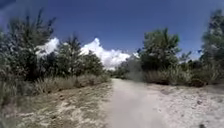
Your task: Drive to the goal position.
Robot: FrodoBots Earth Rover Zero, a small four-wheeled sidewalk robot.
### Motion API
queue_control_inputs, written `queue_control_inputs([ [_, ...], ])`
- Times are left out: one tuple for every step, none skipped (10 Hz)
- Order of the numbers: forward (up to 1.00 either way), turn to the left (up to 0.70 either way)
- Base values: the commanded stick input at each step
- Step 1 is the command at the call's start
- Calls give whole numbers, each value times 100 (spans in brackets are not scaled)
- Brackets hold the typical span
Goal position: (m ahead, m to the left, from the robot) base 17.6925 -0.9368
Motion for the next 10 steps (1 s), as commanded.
queue_control_inputs([
  [44, 2],
  [44, 2],
  [44, 2],
  [44, 2],
  [44, 2],
  [44, 2],
  [44, 2],
  [44, 2],
  [44, 2],
  [44, 2],
])
